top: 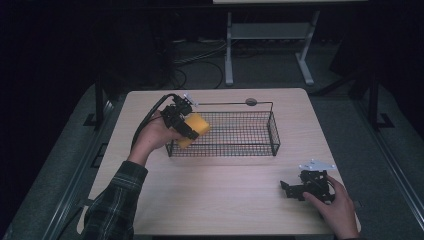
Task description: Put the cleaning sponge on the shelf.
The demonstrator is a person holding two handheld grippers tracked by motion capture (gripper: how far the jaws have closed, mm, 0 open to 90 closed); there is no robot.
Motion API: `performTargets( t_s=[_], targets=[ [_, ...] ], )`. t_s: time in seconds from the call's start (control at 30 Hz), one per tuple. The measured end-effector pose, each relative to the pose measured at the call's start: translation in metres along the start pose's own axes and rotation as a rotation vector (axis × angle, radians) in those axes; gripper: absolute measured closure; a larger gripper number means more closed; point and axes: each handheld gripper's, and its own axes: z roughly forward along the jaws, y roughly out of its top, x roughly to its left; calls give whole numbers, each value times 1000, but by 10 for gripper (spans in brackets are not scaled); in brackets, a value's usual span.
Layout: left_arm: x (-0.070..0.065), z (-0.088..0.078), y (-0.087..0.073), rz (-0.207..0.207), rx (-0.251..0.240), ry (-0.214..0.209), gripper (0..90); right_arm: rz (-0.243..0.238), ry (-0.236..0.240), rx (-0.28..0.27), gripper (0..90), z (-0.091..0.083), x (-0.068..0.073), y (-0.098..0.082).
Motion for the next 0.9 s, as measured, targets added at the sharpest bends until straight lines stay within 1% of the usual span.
performTargets(
  t_s=[0.1, 0.13, 0.17, 0.2, 0.3, 0.33, 0.43, 0.47, 0.5, 0.57, 0.6, 0.63, 0.67, 0.83, 0.9],
  targets=[
    [3, 2, 2, -3, -2, 6, 246, 0, 0, 0, 0, 0, 0, 0],
    [7, 5, 4, -6, -2, 6, 245, 0, 0, 0, 0, 0, 0, 0],
    [7, 5, 4, -6, -2, 6, 246, 1, 0, 0, 0, 0, 0, 0],
    [10, 9, 5, -23, -2, 11, 246, 0, 0, 0, 0, 0, 0, 0],
    [17, 16, 5, -39, 3, 14, 245, 0, 0, 0, 0, 0, 0, 0],
    [17, 16, 5, -39, 3, 14, 245, 0, 0, 0, 0, 0, 0, 0],
    [23, 23, 6, -62, 6, 19, 246, 0, 0, 0, 0, 0, 0, 0],
    [25, 25, 6, -61, 9, 18, 246, 0, 0, 0, 0, 0, 0, 0],
    [27, 29, 6, -70, 14, 20, 245, 0, 0, 0, 0, 0, 0, 0],
    [29, 31, 6, -73, 17, 22, 246, 0, 0, 0, 0, 0, 0, 0],
    [30, 34, 6, -81, 20, 25, 246, 0, 0, 0, 0, 0, 0, 0],
    [31, 35, 7, -79, 25, 27, 245, 0, 0, 0, 0, 0, 0, 0],
    [33, 38, 7, -89, 26, 32, 246, 0, 0, 0, 0, 0, 0, 0],
    [37, 44, 7, -100, 29, 34, 245, 0, 0, 0, 0, 0, 0, 0],
    [38, 50, 6, -113, 29, 34, 245, -1, 0, 0, 0, 0, 0, 0]
  ],
)
